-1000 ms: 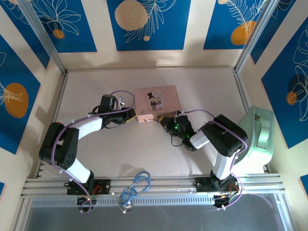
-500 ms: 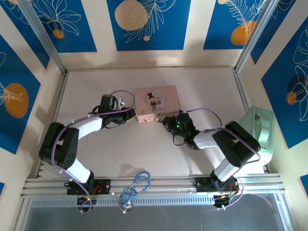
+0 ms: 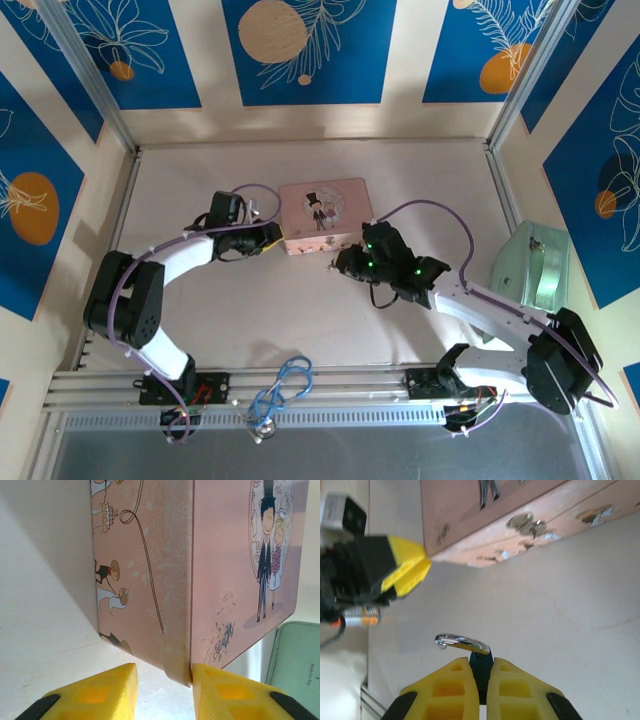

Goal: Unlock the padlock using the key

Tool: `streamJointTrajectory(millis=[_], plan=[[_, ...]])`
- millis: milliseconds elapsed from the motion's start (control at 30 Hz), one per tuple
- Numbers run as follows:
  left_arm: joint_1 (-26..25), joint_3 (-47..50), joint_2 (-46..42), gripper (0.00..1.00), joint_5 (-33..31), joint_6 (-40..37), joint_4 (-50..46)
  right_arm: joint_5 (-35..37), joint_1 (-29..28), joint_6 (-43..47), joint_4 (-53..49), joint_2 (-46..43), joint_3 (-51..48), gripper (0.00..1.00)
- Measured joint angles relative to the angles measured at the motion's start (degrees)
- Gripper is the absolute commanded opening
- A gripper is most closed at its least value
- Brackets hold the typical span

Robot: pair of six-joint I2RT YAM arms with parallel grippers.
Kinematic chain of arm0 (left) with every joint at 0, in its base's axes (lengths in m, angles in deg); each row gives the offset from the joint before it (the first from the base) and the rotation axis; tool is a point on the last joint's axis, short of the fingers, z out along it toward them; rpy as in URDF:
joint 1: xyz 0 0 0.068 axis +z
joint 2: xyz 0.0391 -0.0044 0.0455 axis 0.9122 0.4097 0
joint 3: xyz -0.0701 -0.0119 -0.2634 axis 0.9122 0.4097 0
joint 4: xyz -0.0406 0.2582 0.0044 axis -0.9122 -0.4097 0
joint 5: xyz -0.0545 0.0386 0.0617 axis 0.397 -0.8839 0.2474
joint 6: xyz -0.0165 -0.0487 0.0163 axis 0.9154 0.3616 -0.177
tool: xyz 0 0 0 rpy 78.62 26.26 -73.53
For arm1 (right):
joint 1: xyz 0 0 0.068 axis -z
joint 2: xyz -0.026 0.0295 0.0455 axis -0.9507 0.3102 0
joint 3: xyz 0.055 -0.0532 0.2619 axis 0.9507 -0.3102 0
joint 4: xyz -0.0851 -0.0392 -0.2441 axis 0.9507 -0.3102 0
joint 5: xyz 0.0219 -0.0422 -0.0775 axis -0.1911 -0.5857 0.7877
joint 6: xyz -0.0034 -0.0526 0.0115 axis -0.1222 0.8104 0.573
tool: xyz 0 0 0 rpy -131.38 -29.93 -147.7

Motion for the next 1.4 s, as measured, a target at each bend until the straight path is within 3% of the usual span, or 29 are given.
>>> streamJointTrajectory(millis=[267, 467, 800, 1033, 1400], plan=[[0.9, -3.0, 0.1, 0.34, -2.1, -0.1, -3.0, -1.8, -3.4, 5.4, -12.9, 1.5, 4.2, 0.00], [0.9, -5.8, -1.6, 0.41, -2.2, -1.8, -6.9, -6.1, -4.7, 7.4, -15.6, 12.4, 11.0, 0.00], [-0.9, -5.7, -14.4, 0.42, -4.4, -7.7, -14.5, -14.1, -5.9, 8.8, -15.5, 30.1, 18.9, 0.00], [-2.6, 3.2, -19.3, 0.41, -5.4, -8.2, -16.3, -17.5, -5.9, 9.0, -15.6, 32.4, 19.3, 0.00], [-2.6, 4.4, -20.1, 0.40, -6.0, -9.6, -17.8, -19.3, -3.3, 7.0, -15.7, 34.9, 19.4, 0.14]])
